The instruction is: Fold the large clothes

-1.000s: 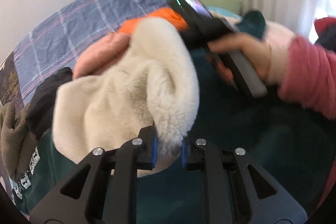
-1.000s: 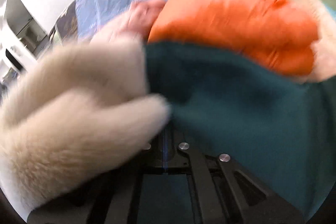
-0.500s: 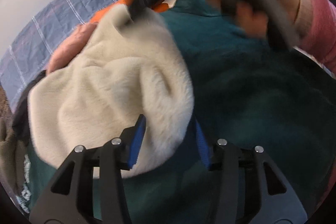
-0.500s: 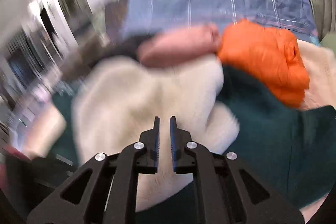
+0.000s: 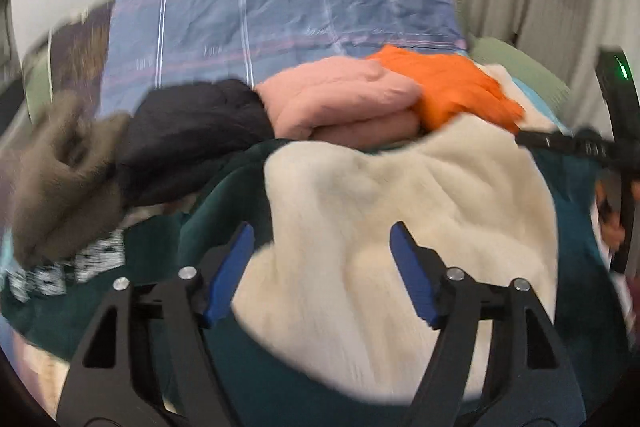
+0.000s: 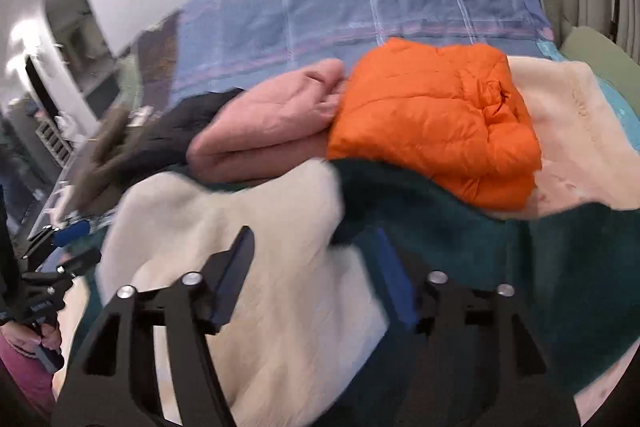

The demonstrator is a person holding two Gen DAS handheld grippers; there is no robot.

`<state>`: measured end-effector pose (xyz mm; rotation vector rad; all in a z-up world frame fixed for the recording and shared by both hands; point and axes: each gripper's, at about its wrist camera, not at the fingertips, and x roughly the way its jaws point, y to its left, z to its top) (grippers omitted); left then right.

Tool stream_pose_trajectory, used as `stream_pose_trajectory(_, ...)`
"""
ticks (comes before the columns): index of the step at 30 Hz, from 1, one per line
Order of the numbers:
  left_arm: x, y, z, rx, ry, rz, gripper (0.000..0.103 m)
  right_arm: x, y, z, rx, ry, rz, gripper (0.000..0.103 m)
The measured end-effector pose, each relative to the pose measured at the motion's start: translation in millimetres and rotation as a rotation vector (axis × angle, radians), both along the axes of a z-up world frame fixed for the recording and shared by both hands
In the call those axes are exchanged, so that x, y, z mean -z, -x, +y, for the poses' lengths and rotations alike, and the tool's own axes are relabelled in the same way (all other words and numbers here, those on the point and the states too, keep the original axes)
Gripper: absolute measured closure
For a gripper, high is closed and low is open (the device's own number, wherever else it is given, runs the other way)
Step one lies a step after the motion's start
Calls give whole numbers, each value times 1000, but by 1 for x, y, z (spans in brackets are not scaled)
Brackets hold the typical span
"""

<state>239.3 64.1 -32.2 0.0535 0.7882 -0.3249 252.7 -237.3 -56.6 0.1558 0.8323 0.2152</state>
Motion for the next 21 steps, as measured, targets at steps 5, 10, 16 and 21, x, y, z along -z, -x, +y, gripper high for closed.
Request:
stream_pose_trajectory(5, 34, -79, 6, -72, 109, 172, 84, 33, -64, 10, 8, -152, 169, 86)
stream_pose_trajectory(10, 39, -79, 14, -159, 195, -26, 91, 15, -44, 19, 124, 8, -226, 103)
stream_pose_trajectory(16, 83, -82, 27, -160, 211, 97, 73, 61, -56, -4, 148, 22, -11, 103)
stream_pose_trajectory(21, 46, -55, 33, -159, 131, 14, 63, 18, -16, -1, 190, 134, -68, 100)
